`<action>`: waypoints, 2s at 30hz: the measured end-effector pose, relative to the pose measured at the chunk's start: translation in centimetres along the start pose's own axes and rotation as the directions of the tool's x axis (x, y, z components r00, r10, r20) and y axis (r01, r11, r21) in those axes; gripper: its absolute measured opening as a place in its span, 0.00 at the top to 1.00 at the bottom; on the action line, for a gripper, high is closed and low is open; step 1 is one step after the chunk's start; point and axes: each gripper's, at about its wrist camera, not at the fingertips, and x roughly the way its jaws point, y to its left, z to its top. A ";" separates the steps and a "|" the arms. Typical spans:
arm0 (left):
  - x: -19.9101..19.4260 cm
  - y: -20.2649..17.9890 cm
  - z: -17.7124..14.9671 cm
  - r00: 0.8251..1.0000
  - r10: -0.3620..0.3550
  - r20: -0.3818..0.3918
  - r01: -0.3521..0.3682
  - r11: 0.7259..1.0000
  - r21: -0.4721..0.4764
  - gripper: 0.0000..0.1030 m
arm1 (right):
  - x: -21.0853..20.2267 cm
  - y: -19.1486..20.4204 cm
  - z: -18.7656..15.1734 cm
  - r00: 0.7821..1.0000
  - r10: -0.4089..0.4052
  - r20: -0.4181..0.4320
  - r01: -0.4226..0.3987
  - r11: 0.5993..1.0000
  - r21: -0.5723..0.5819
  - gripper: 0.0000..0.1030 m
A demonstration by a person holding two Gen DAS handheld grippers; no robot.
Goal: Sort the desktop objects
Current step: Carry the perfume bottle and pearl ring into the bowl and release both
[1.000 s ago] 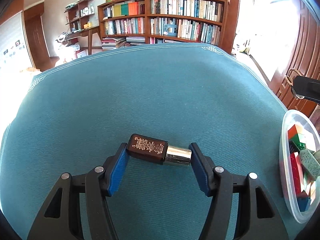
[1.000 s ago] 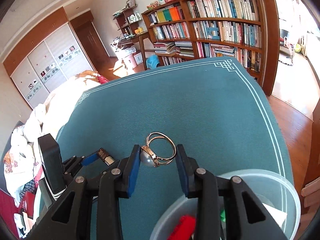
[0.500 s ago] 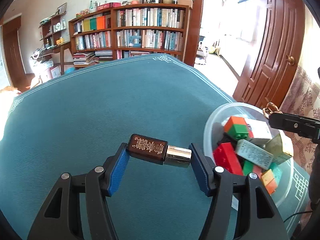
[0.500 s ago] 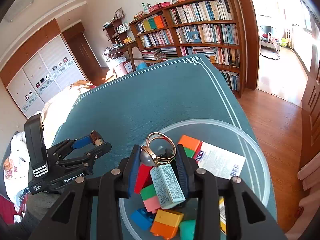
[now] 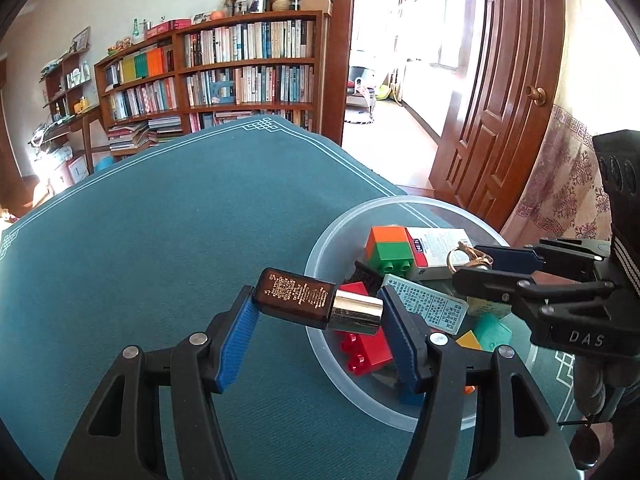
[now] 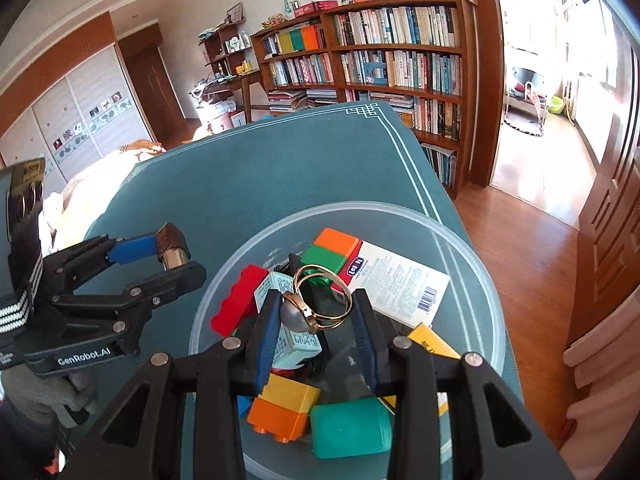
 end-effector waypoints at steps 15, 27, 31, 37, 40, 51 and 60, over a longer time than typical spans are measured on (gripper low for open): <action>1.2 -3.1 0.9 0.998 -0.054 -0.023 0.055 0.997 0.058 0.38 | -4.0 -4.1 -2.8 0.991 -0.044 0.126 0.023 0.987 0.161 0.42; 3.3 -7.0 2.0 0.993 -0.112 -0.047 0.116 0.987 0.112 0.37 | -4.6 -6.4 -4.1 0.983 -0.053 0.177 0.002 0.960 0.279 0.31; 3.8 -7.8 2.1 0.993 -0.104 -0.049 0.110 0.985 0.137 0.37 | -4.4 -7.3 -4.7 0.981 -0.069 0.179 0.010 0.950 0.312 0.30; 4.4 -8.6 2.0 0.996 -0.083 -0.041 0.089 0.985 0.149 0.37 | -4.8 -8.5 -5.2 0.975 -0.112 0.191 0.037 0.932 0.360 0.28; 4.5 -8.9 1.9 0.996 -0.077 -0.037 0.082 0.984 0.156 0.37 | -5.0 -9.0 -5.3 0.974 -0.123 0.192 0.042 0.924 0.380 0.28; 4.7 -9.4 1.9 0.997 -0.063 -0.034 0.067 0.984 0.167 0.37 | -5.0 -9.2 -5.3 0.972 -0.134 0.193 0.050 0.921 0.386 0.28; 4.8 -9.4 1.9 0.997 -0.067 -0.033 0.072 0.984 0.162 0.37 | -5.2 -9.2 -5.3 0.972 -0.134 0.194 0.048 0.919 0.392 0.28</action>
